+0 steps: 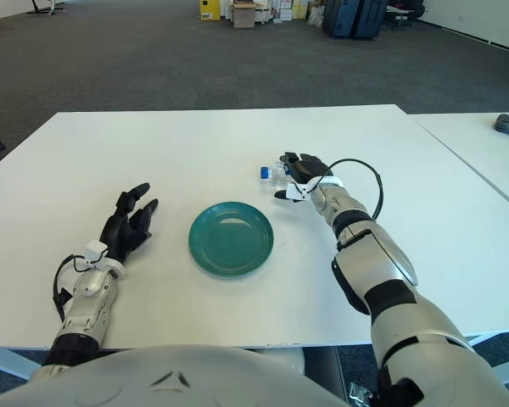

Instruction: Put the bottle into the plate.

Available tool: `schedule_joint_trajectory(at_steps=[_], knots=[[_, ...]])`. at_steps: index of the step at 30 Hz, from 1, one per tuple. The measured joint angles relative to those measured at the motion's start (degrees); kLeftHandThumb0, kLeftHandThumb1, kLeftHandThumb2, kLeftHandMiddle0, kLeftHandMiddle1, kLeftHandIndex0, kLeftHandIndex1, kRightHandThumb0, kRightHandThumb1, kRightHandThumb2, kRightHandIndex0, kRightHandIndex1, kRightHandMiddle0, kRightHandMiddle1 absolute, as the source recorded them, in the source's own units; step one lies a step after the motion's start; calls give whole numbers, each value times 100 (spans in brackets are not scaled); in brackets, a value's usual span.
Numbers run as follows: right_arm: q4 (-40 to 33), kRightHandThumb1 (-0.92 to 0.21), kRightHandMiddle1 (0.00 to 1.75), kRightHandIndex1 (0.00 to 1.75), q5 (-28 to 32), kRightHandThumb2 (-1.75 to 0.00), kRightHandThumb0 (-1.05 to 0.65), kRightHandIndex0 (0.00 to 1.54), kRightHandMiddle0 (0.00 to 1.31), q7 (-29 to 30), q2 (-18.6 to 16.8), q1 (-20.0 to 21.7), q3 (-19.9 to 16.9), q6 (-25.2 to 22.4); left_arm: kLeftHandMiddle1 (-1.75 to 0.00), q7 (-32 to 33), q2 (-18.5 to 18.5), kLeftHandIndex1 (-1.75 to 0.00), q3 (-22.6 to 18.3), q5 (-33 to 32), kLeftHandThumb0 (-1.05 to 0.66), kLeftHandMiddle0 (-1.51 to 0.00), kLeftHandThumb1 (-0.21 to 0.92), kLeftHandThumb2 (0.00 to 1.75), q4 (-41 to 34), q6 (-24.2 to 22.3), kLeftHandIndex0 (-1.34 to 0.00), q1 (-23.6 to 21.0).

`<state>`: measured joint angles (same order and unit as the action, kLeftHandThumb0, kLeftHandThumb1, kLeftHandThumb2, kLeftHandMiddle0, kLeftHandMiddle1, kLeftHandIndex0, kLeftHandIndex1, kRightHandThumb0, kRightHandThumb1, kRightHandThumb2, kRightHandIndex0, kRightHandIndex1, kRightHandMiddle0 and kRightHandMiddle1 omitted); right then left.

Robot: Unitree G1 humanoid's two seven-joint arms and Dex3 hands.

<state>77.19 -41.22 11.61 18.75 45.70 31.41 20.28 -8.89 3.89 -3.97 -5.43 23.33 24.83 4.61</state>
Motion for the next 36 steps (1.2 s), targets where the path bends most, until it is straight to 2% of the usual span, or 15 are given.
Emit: schedule_joint_trajectory(at_steps=[8,13,15,16,18,21,22,24,25,28,33,34,35,36], knots=[[7,-92,63,5,-34,-35,-85,31,0,54,-43,-25,57,-100,-17,-37,48,-89,-60,-96,-69,-53,92,70,-4,-67,0,3],[20,-92,69,8,-65,-29,-80,38,0,72,-76,-3,141,-125,-20,-84,50,-93,-79,-124,-66,-54,92,69,12,-65,0,-2],[30,-92,76,12,-79,-26,-78,44,0,72,-94,15,175,-133,-21,-102,50,-94,-87,-134,-66,-55,92,69,20,-62,0,-5],[34,-92,83,18,-91,-25,-77,44,0,71,-105,26,197,-142,-21,-107,50,-95,-90,-136,-66,-55,92,69,23,-60,0,-6],[40,-90,115,69,-131,-23,-73,34,0,70,-123,55,263,-164,-22,-120,50,-95,-97,-138,-66,-54,92,69,31,-57,0,-11],[44,-86,139,118,-241,-23,-70,28,0,51,-139,118,387,-190,-23,-144,50,-95,-105,-140,-67,-54,92,70,42,-56,0,-20],[50,-84,144,128,-270,-25,-69,27,0,18,-141,147,428,-196,-23,-154,49,-95,-108,-141,-67,-54,92,69,45,-56,0,-23],[58,-71,155,155,-327,-43,-66,26,0,-66,-169,193,506,-202,-24,-163,48,-95,-110,-145,-67,-53,92,69,50,-55,0,-31],[66,-68,157,159,-365,-46,-66,27,0,-114,-186,200,542,-206,-24,-170,47,-95,-110,-150,-67,-53,92,69,56,-56,0,-39],[86,-52,168,170,-447,-66,-59,40,0,-260,-248,199,633,-217,-25,-190,45,-95,-115,-189,-67,-52,92,69,72,-55,0,-58],[77,-40,174,174,-455,-84,-48,54,0,-376,-296,213,649,-314,-31,-197,45,-95,-147,-250,-67,-50,92,70,118,-53,0,-89],[75,-39,174,174,-455,-92,-29,55,1,-377,-303,219,647,-348,-32,-198,45,-96,-150,-256,-67,-49,92,70,122,-52,0,-92],[75,-36,174,174,-455,-106,-2,57,2,-385,-309,225,647,-375,-35,-198,45,-96,-152,-261,-67,-48,92,71,125,-52,0,-94],[75,-34,174,174,-454,-116,16,58,10,-387,-317,228,646,-405,-36,-198,44,-96,-155,-265,-67,-47,92,71,127,-52,0,-96]])
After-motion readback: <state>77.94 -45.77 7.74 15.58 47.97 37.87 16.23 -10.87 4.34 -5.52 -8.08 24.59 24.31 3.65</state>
